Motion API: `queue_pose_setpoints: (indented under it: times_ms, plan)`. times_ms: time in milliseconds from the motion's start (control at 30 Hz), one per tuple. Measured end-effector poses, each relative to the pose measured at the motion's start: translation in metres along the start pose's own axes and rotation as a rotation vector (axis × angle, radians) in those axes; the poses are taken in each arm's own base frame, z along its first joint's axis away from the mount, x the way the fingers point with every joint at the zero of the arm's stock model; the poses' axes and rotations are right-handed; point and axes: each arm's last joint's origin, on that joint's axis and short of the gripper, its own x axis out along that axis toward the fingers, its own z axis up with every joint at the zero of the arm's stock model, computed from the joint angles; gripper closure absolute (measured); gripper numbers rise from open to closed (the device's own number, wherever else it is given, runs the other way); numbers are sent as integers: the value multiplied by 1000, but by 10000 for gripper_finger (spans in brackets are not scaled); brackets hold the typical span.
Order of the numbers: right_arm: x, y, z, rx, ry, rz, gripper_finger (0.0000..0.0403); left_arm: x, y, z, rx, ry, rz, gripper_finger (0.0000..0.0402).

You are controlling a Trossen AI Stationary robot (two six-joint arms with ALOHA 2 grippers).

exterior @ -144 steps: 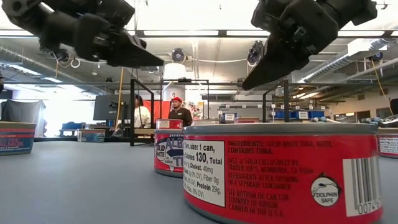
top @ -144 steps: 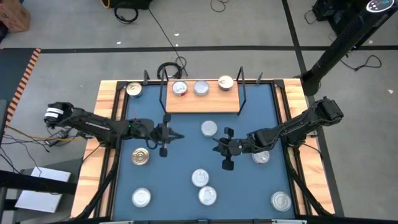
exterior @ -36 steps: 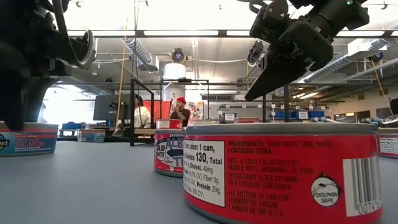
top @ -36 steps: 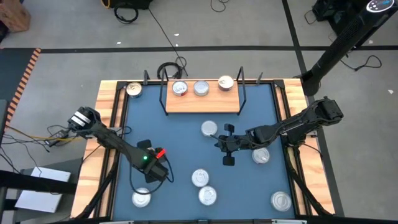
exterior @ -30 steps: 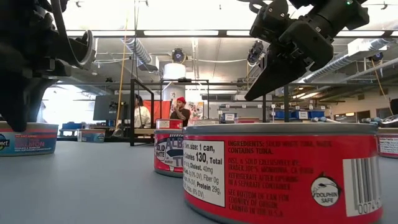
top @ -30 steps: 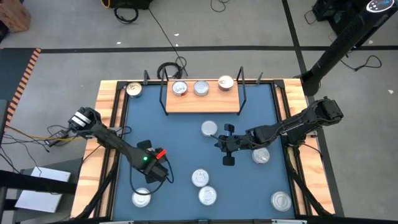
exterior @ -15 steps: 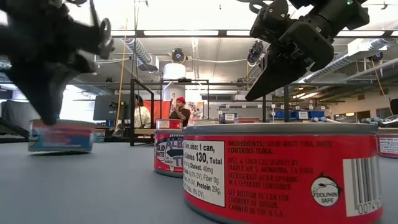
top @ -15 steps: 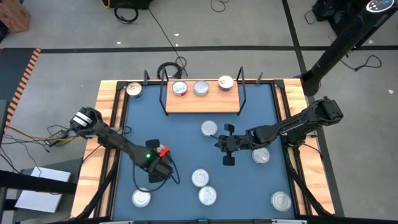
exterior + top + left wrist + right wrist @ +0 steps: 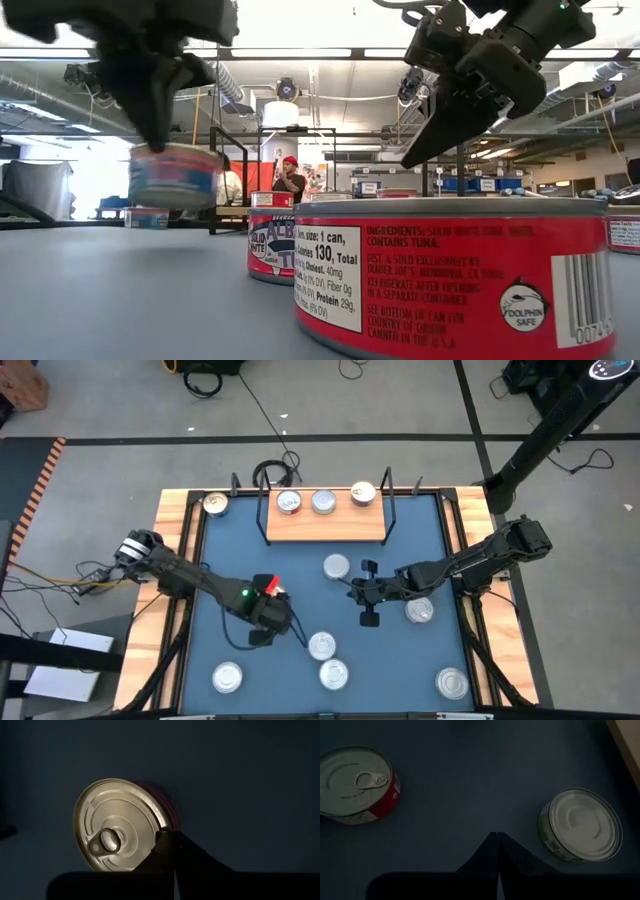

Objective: Stack canned seafood by type on shelf
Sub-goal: Stack the blue tuna can on top of the blue tuna can on the shelf

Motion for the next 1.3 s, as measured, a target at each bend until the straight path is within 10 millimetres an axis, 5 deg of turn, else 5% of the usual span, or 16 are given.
queue_pose_setpoints:
  times_ms: [633,1300]
  plan:
    - [-20,8,2,-93,-45,-98,299,-6,43,45,81,-309,-105,401]
    - [-28,39,19,-388,-283,-231,76,3,74,65,36,-542,-307,401]
